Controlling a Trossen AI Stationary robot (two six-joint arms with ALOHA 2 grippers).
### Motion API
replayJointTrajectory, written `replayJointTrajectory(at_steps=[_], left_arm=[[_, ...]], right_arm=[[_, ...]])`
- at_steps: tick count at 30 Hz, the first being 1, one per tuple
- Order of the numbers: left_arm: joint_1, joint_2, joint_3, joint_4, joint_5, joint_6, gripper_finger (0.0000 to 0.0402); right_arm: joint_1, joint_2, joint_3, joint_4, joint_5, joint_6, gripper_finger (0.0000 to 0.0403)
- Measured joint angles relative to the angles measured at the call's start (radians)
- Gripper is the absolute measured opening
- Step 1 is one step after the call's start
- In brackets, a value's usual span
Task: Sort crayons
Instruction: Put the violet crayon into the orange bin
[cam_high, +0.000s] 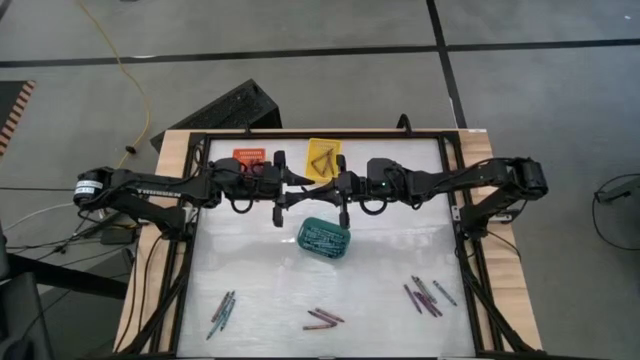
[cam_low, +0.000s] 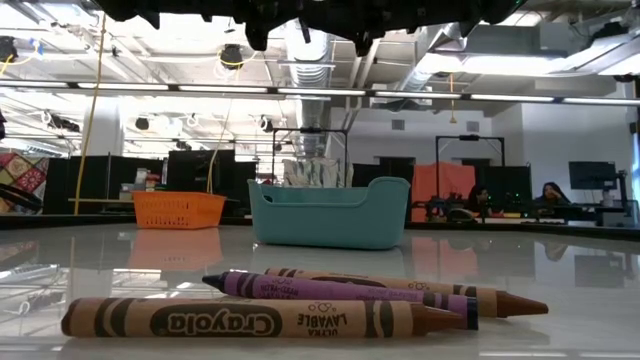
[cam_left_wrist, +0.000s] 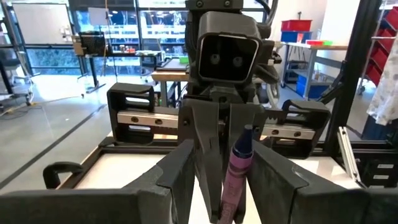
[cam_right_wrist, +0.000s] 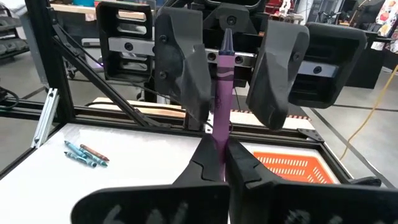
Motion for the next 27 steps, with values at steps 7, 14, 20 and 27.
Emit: replayJointTrajectory(at_steps=[7,14,20,27], left_arm=[[0.000,-0.006,0.000,-0.054,-0.005,-0.003,0.0125],[-0.001,-0.059,0.000,-0.123,-0.034,0.032,0.0120],[-0.002,-0.070,0.000,-0.132,-0.024,0.052,0.0060],[-0.006,-0.062,0.000,-0.134,0.004,0.088,0.0010]], right_arm=[[0.000,0.000,0.000,-0.004,0.000,-0.008,0.0000],[0.000,0.000,0.000,-0.007,0.001,-0.016,0.0000],[-0.004,0.000,0.000,-0.011,0.003,-0.019,0.0000],[-0.003,0.000,-0.001,-0.013,0.005,-0.012,0.0000]])
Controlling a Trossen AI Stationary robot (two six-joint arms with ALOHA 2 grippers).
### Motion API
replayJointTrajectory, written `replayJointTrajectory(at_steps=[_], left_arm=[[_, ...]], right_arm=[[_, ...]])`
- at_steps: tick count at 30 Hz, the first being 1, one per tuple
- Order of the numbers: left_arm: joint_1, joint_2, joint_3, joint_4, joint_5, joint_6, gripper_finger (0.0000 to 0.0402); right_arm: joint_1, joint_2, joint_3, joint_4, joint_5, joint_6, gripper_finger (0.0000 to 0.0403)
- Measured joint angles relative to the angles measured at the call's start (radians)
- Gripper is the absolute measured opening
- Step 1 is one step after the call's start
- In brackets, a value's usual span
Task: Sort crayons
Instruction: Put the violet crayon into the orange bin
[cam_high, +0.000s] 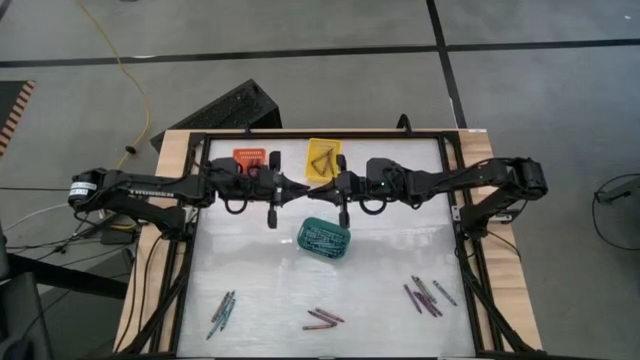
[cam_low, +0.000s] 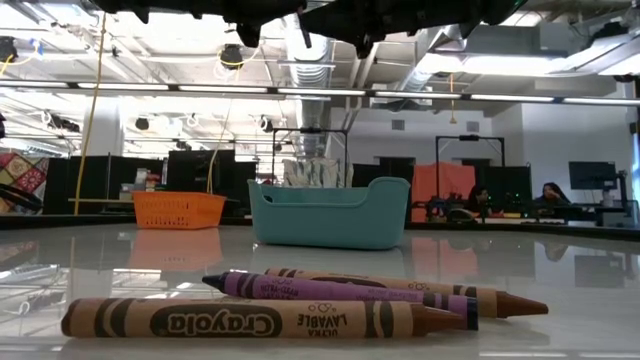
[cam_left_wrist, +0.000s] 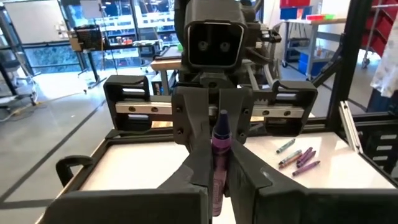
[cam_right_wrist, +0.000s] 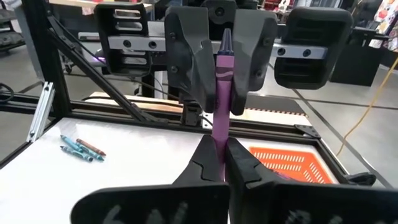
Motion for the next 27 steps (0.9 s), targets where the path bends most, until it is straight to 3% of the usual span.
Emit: replayJointTrajectory(at_steps=[4,8,12,17,21,27], left_arm=[[-0.004,-0.006,0.000,-0.009,-0.005,0.018,0.0007],[-0.004,-0.022,0.000,-0.069,-0.027,0.021,0.0004],[0.003,-0.065,-0.001,-0.167,-0.103,0.021,0.0003],[0.048,-0.158,-0.001,-0.326,-0.269,-0.008,0.0003],[0.146,-0.219,-0.001,-0.521,-0.421,-0.102,0.0003],[0.407,-0.185,-0.001,-0.723,-0.331,-0.237,0.0003]], right_arm=[[0.001,0.000,0.001,-0.007,0.010,0.009,0.0012],[0.001,0.000,0.001,-0.058,0.082,0.013,0.0051],[-0.001,0.000,0.001,-0.116,0.156,0.012,0.0107],[-0.018,0.000,0.001,-0.226,0.204,0.033,0.0174],[-0.026,0.000,0.001,-0.310,0.210,0.054,0.0202],[-0.005,0.000,0.001,-0.394,0.210,0.057,0.0198]])
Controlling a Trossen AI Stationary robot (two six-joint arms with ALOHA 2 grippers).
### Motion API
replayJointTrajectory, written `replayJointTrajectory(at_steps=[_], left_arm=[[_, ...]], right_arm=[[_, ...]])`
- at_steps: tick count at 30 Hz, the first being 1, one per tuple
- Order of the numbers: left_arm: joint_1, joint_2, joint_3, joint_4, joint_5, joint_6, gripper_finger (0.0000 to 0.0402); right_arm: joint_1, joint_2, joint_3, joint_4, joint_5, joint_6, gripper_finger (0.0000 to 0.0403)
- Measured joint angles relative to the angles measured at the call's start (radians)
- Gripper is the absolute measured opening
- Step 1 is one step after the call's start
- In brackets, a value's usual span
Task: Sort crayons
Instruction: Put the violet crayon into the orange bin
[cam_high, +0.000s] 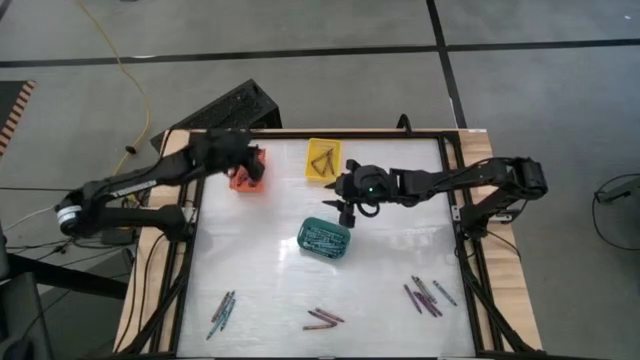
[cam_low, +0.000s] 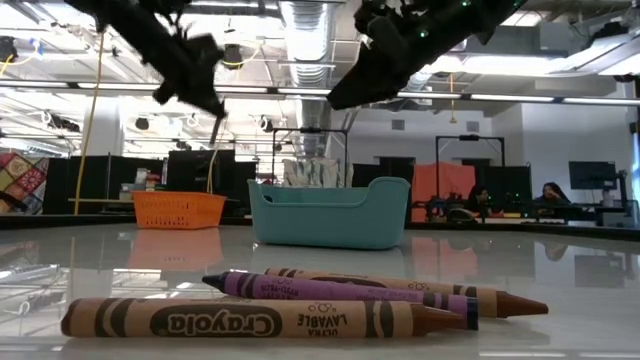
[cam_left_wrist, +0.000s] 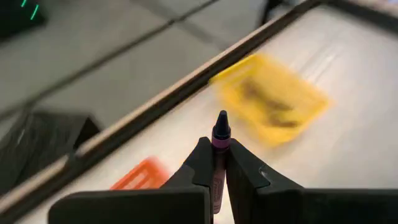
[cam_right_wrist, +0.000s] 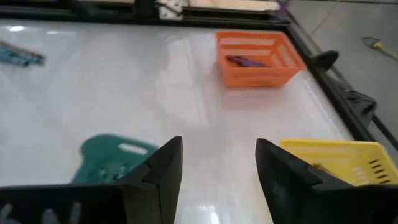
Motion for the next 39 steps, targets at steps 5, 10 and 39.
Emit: replayJointTrajectory(at_steps=[5,10,39], left_arm=[[0.201,0.109,0.000,-0.006,0.162,-0.057,0.0003],[0.327,0.245,0.000,-0.062,0.295,-0.076,0.0004],[0.387,0.408,0.075,-0.183,0.441,-0.066,0.0123]], right_arm=[[0.048,0.000,0.000,-0.048,0.000,0.010,0.0184],[0.100,0.000,0.000,-0.145,0.057,0.016,0.0176],[0.201,-0.002,0.000,-0.370,0.104,0.053,0.0173]])
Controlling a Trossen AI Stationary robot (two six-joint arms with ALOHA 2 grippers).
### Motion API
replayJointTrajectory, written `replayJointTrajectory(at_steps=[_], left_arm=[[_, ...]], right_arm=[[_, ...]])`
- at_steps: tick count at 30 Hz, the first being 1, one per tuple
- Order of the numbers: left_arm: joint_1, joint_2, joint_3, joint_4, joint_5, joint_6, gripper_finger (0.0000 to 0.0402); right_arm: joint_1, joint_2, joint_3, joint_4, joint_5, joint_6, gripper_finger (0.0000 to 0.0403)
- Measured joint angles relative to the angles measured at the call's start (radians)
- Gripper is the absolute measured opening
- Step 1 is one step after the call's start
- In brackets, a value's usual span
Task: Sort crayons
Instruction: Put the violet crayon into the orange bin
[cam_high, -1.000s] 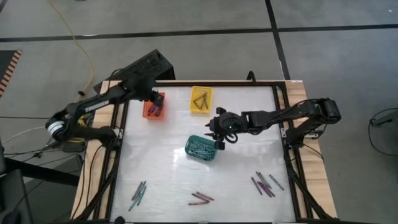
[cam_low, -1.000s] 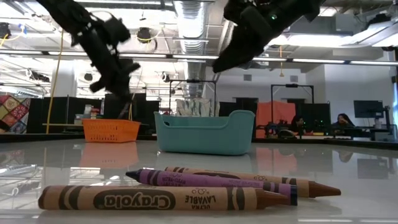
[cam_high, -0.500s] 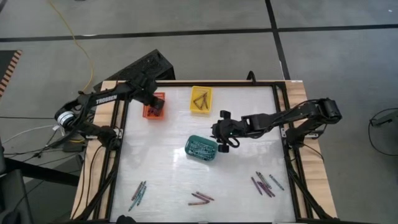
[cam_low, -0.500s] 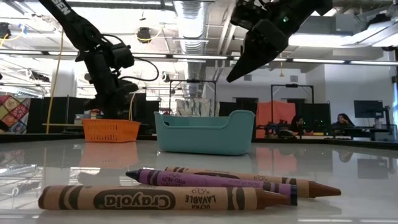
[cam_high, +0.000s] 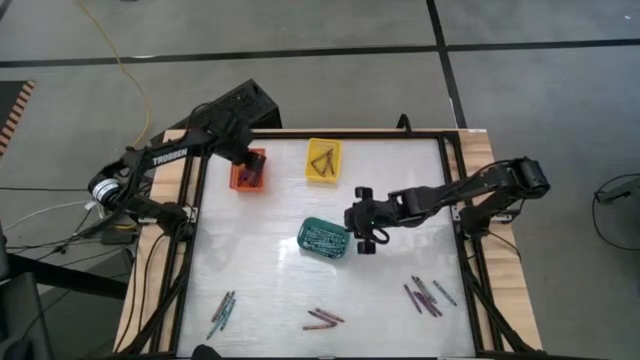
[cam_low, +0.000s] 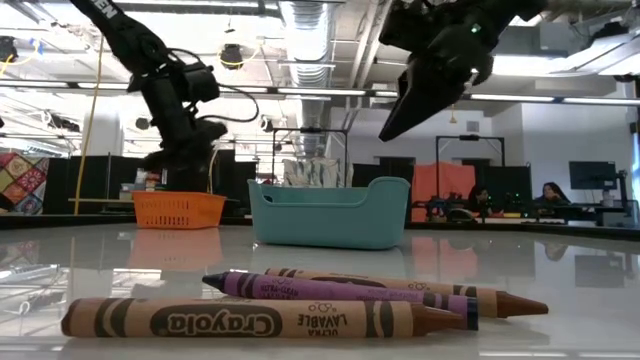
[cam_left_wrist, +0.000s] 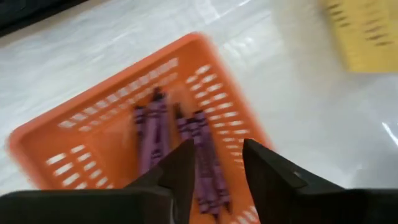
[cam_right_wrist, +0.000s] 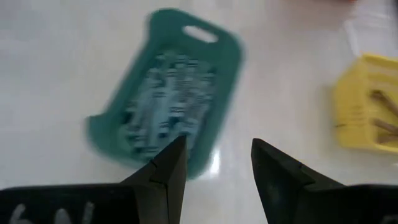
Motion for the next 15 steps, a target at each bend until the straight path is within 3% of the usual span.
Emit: replayJointTrajectory(at_steps=[5,15], left_arm=[[-0.048,-0.024,0.063,-0.050,0.053,0.027,0.0134],[-0.270,-0.190,0.095,-0.077,0.008,0.082,0.0135]], right_arm=[[0.059,0.000,0.001,-0.077,-0.068,0.028,0.0173],[0.256,0.000,0.001,-0.168,-0.087,0.176,0.0173]])
